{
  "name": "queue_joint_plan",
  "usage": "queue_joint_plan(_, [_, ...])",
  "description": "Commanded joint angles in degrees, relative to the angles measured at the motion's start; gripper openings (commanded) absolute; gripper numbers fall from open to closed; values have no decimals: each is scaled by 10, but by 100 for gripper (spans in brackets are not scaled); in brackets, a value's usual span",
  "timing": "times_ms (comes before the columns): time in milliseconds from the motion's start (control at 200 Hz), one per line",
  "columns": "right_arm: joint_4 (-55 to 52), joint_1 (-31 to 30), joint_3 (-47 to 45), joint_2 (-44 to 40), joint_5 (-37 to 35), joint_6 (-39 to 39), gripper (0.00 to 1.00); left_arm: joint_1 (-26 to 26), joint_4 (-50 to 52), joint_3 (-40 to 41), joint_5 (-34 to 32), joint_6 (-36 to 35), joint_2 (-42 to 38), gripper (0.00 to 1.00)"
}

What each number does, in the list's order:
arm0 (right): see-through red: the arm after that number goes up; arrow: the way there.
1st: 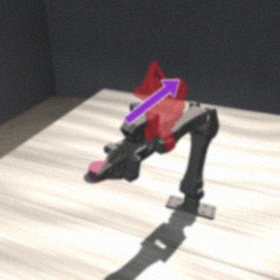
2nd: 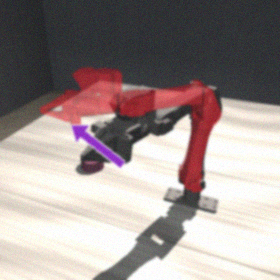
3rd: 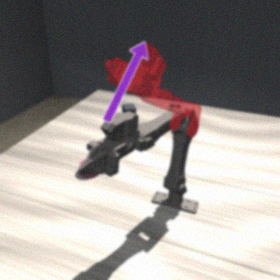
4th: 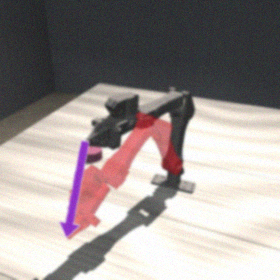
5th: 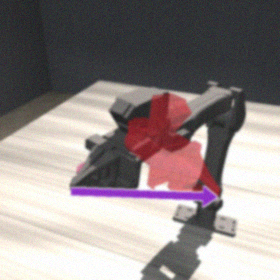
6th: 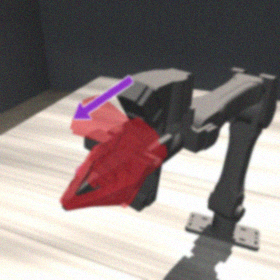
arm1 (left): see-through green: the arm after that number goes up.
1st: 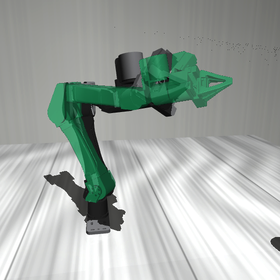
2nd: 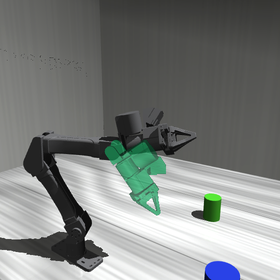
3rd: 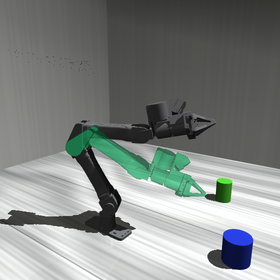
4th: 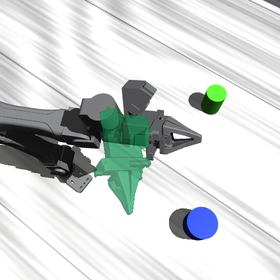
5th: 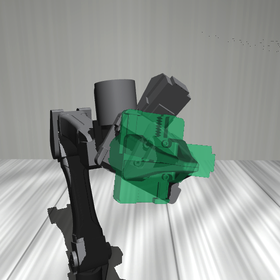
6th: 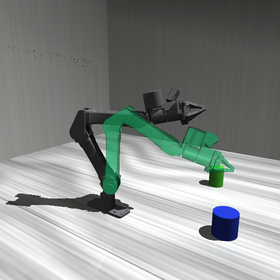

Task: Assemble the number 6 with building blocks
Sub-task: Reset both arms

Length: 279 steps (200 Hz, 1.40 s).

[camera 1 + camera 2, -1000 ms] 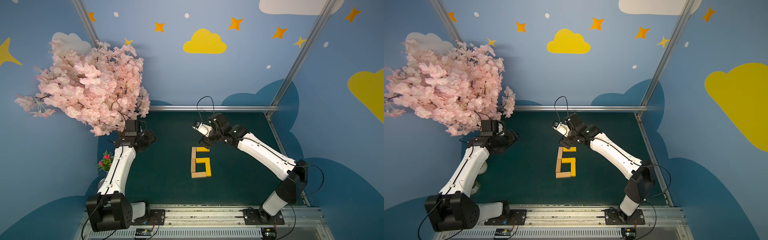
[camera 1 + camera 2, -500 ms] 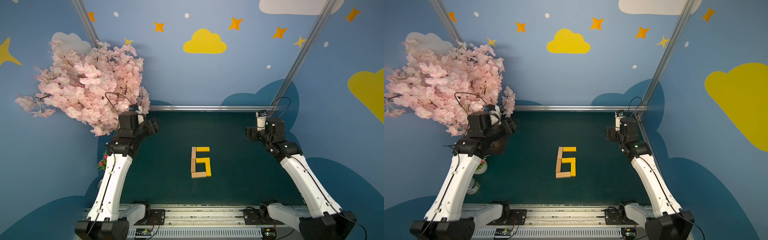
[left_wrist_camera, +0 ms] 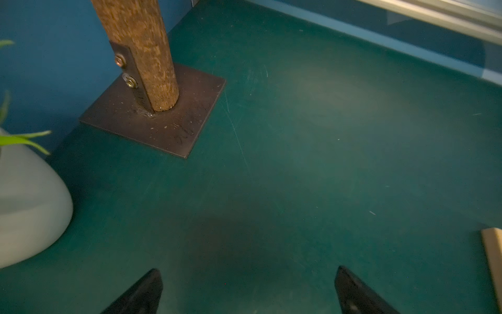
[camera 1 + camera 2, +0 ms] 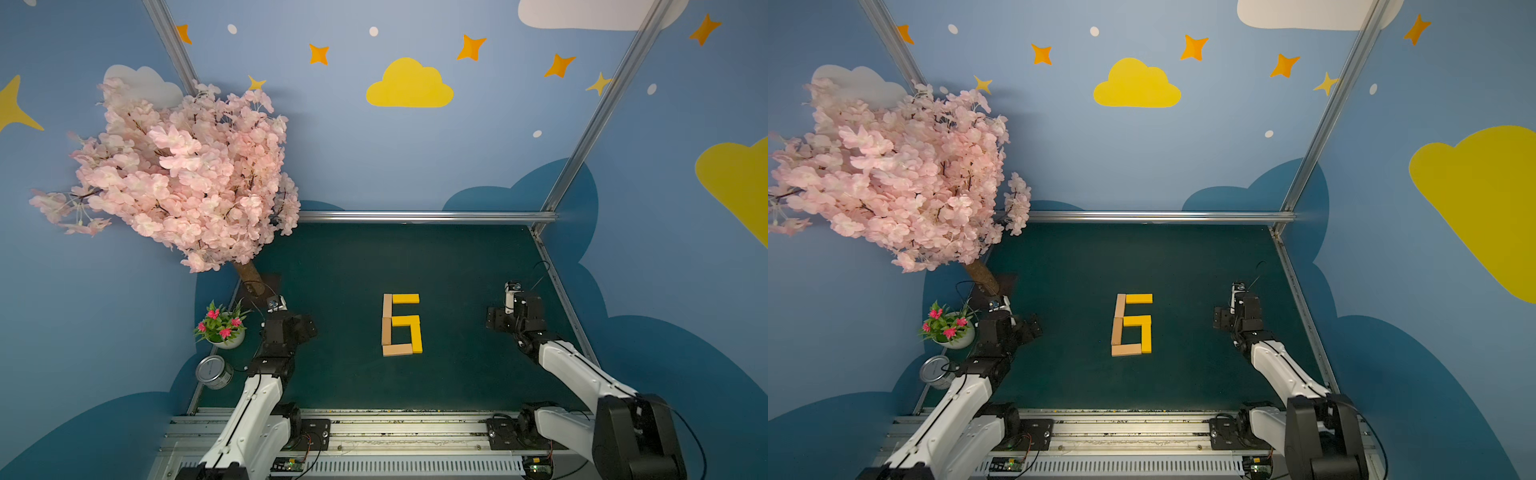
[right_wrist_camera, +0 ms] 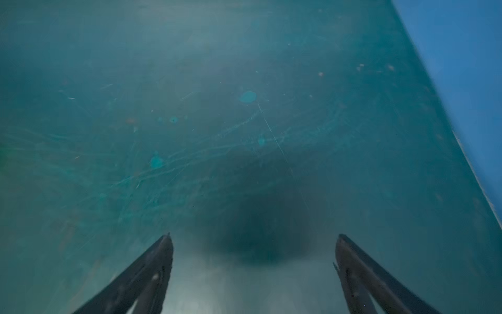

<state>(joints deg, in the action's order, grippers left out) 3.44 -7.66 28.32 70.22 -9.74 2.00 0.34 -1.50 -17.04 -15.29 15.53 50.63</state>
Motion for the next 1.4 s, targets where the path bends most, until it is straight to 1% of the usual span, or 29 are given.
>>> queue_joint_plan(0, [111, 5, 48, 68, 26, -50, 95, 2, -190, 7, -6, -38, 71, 100])
queue_joint_plan(80, [153, 10, 52, 102, 28, -59, 95, 2, -221, -2, -10, -54, 126, 100])
queue_joint_plan(120, [172, 13, 51, 113, 29, -59, 95, 2, -230, -11, -24, -54, 149, 100])
queue_joint_plan(215, [213, 21, 40, 129, 34, -58, 95, 2, -231, -30, -33, -52, 173, 100])
queue_joint_plan(300, [227, 28, 38, 138, 41, -53, 95, 4, -247, -35, -44, -59, 190, 100])
queue_joint_plan(511, [211, 33, 70, 171, 63, -50, 95, 9, -277, -47, -11, -79, 221, 100])
queue_joint_plan(626, [236, 33, 76, 196, 68, -43, 95, 13, -306, -59, -2, -95, 252, 100])
queue_joint_plan(676, [225, 33, 80, 195, 67, -42, 95, 14, -314, -69, 1, -100, 269, 100])
queue_joint_plan(761, [237, 33, 73, 191, 67, -41, 95, 15, -327, -87, 7, -104, 299, 100])
queue_joint_plan(871, [255, 35, 59, 185, 63, -39, 95, 16, -316, -114, 35, -102, 329, 100])
queue_joint_plan(906, [262, 35, 53, 182, 62, -38, 95, 15, -327, -108, 49, -104, 335, 100])
queue_joint_plan(971, [282, 35, 39, 177, 61, -38, 95, 11, -398, -92, 72, -122, 365, 100])
queue_joint_plan(996, [291, 35, 33, 174, 60, -38, 95, 6, -415, -91, 66, -129, 371, 100])
queue_joint_plan(1046, [306, 35, 20, 167, 59, -37, 95, 0, -406, -87, 56, -131, 363, 100])
queue_joint_plan(1106, [329, 35, 0, 158, 60, -38, 95, -1, -421, -71, 59, -129, 357, 100])
queue_joint_plan(1201, [355, 37, -30, 155, 67, -35, 95, -3, -505, -36, 56, -133, 382, 100])
queue_joint_plan(1231, [388, 38, -37, 159, 66, -32, 95, -4, -530, -30, 55, -136, 389, 100])
queue_joint_plan(1392, [477, 40, -62, 184, 71, -35, 95, -31, -586, -3, 30, -161, 390, 100])
